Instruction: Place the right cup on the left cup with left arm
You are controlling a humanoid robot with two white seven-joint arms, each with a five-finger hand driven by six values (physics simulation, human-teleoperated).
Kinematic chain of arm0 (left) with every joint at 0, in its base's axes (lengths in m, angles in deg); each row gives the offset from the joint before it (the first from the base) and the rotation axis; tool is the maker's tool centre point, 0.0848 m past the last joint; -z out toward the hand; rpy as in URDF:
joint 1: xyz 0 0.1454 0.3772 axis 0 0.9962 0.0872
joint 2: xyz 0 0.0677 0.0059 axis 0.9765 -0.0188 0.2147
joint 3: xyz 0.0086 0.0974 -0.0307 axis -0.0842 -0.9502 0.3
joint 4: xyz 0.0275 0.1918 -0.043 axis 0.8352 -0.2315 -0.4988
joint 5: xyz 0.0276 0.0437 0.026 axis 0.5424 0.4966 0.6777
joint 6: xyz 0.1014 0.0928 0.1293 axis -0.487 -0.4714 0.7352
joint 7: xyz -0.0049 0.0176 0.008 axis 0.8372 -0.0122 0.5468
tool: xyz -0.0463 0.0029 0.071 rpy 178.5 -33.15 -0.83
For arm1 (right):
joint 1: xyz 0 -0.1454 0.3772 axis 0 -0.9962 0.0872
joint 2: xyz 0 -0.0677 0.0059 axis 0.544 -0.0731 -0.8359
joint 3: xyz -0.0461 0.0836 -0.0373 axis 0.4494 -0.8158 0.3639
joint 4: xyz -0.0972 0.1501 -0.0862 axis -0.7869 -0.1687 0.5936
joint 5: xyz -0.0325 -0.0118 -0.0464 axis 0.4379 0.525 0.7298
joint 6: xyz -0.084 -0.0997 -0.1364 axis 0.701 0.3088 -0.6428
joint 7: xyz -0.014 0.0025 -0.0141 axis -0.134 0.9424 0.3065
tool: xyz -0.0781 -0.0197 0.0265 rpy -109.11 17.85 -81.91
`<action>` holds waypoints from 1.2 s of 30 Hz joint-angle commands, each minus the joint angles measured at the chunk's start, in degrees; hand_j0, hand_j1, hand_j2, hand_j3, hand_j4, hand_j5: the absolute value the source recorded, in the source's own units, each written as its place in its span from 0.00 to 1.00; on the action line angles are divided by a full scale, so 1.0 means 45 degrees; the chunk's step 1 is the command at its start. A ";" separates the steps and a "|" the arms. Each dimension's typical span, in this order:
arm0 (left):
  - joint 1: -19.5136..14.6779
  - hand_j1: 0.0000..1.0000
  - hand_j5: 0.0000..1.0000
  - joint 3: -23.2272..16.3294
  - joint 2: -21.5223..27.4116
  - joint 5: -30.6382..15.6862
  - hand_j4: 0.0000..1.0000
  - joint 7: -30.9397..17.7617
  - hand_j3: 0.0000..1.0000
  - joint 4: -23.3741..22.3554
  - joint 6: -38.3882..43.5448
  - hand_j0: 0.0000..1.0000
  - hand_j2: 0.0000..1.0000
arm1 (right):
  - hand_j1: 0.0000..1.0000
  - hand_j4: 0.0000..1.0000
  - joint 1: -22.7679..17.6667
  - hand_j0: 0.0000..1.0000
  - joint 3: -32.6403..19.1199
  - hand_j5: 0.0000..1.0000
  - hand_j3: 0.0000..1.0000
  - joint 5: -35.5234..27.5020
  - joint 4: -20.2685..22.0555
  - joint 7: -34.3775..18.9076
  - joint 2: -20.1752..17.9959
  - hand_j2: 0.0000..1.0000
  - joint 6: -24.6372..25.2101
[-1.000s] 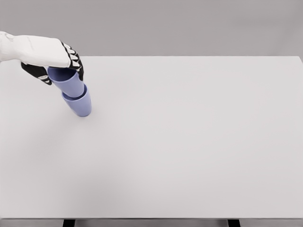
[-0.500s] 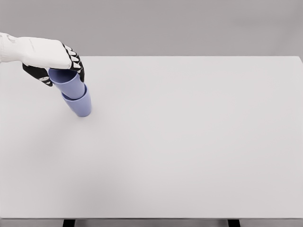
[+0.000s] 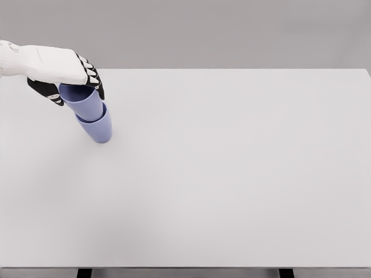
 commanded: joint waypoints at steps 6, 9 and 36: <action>0.0000 0.75 0.75 0.0023 0.0004 -0.0049 0.75 0.0005 0.75 -0.0002 0.0030 0.75 0.75 | 1.00 1.00 0.0000 1.00 0.0000 1.00 1.00 0.0000 0.0005 -0.0002 0.0000 1.00 -0.0001; 0.0000 0.76 0.76 0.0023 0.0004 -0.0049 0.76 0.0005 0.76 -0.0002 0.0030 0.76 0.76 | 1.00 1.00 0.0000 1.00 0.0000 1.00 1.00 0.0000 0.0006 -0.0002 0.0000 1.00 -0.0001; 0.0000 0.83 0.83 0.0023 0.0004 -0.0010 0.83 0.0005 0.83 -0.0002 0.0030 0.83 0.83 | 1.00 1.00 0.0000 1.00 0.0000 1.00 1.00 0.0000 0.0006 -0.0002 0.0000 1.00 -0.0001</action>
